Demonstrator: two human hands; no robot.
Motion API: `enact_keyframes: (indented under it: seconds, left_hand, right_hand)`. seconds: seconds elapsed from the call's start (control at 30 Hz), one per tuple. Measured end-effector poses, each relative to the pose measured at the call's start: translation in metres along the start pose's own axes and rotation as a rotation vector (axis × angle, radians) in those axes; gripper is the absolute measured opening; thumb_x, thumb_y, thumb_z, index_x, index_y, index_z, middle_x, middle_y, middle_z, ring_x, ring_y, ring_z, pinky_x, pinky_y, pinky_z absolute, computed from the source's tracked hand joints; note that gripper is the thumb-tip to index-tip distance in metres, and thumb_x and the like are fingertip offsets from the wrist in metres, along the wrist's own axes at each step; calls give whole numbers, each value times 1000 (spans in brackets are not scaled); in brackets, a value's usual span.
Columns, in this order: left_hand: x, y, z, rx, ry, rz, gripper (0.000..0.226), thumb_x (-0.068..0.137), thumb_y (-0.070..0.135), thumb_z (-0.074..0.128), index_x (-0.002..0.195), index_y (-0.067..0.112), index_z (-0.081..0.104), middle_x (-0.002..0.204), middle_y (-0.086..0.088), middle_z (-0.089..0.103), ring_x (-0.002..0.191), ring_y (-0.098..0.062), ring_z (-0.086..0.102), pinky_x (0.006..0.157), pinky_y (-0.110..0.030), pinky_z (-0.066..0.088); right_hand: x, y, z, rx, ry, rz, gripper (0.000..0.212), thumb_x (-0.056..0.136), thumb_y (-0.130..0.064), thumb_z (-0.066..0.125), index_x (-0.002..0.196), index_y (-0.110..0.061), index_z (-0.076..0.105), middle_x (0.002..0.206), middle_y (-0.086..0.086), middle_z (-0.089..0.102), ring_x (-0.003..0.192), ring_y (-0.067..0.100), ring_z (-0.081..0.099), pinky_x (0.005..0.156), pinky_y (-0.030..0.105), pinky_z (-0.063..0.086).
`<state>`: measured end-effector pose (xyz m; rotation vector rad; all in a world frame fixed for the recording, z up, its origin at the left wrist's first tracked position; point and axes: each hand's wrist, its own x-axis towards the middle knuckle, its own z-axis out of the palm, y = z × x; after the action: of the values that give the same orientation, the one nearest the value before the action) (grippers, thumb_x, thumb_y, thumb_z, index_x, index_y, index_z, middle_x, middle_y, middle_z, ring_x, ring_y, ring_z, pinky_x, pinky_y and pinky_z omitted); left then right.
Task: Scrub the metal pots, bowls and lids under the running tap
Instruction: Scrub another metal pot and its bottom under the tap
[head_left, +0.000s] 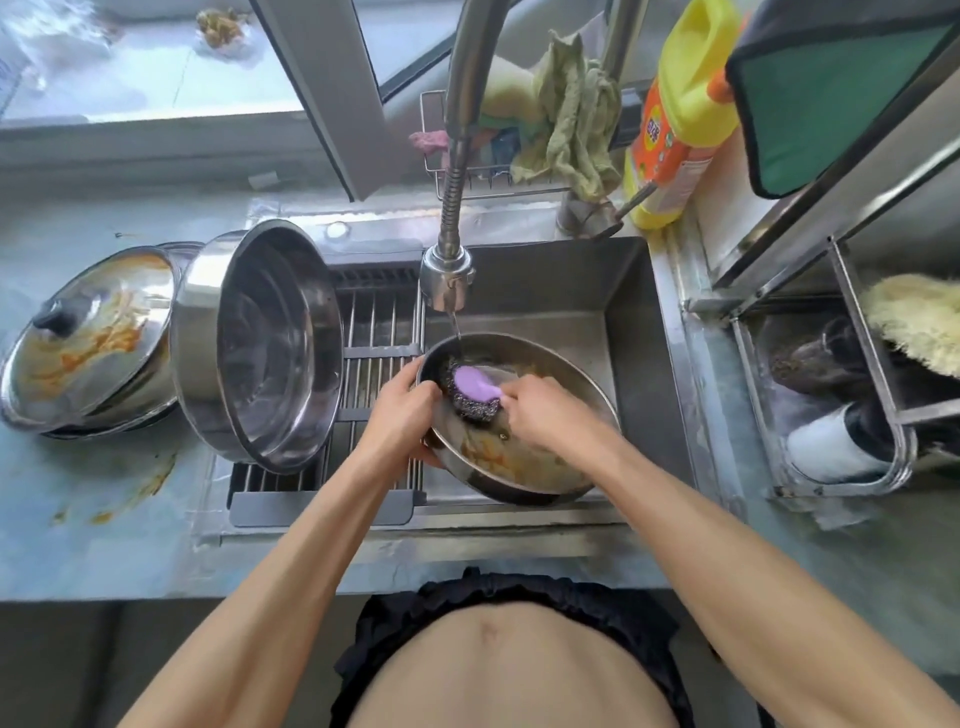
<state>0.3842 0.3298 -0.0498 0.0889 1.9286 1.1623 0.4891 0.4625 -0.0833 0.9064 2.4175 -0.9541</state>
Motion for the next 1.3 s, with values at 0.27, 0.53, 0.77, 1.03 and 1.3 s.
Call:
enact_keyframes:
  seconds: [0.27, 0.53, 0.77, 1.03, 1.3]
  left_hand:
    - [8, -1, 6, -47, 78, 74, 50, 92, 0, 42, 115, 36, 68, 97, 0, 77, 82, -27, 77, 54, -51, 61]
    - [16, 3, 1, -25, 81, 71, 43, 98, 8, 44, 116, 38, 68, 102, 2, 77, 87, -26, 77, 63, -52, 62]
    - [16, 7, -6, -28, 108, 71, 52, 93, 5, 42, 129, 35, 65, 91, 1, 77, 75, -24, 76, 46, -41, 58]
    - [19, 6, -13, 129, 139, 100, 54, 88, 9, 43, 126, 40, 66, 82, 11, 76, 82, -22, 75, 69, -47, 63]
    - [25, 8, -17, 207, 137, 163, 59, 85, 18, 43, 131, 51, 60, 99, 8, 77, 91, -19, 74, 79, -50, 63]
  right_hand:
    - [-1, -9, 2, -25, 27, -60, 19, 99, -15, 45, 104, -18, 62, 80, 1, 61, 62, 16, 58, 48, 27, 39]
    - [13, -17, 0, -26, -79, -57, 17, 100, -16, 47, 96, -16, 64, 80, 3, 64, 60, 17, 57, 49, 28, 38]
    - [21, -11, -8, -68, -57, -16, 17, 98, -15, 46, 102, -15, 63, 88, 5, 66, 68, 20, 60, 54, 30, 41]
    - [20, 9, 2, -71, -60, 55, 22, 96, -15, 46, 109, -15, 64, 86, 6, 63, 74, 24, 62, 59, 31, 47]
    - [20, 9, 2, 15, -61, 34, 19, 100, -19, 44, 98, -22, 63, 87, 7, 65, 71, 22, 60, 58, 29, 43]
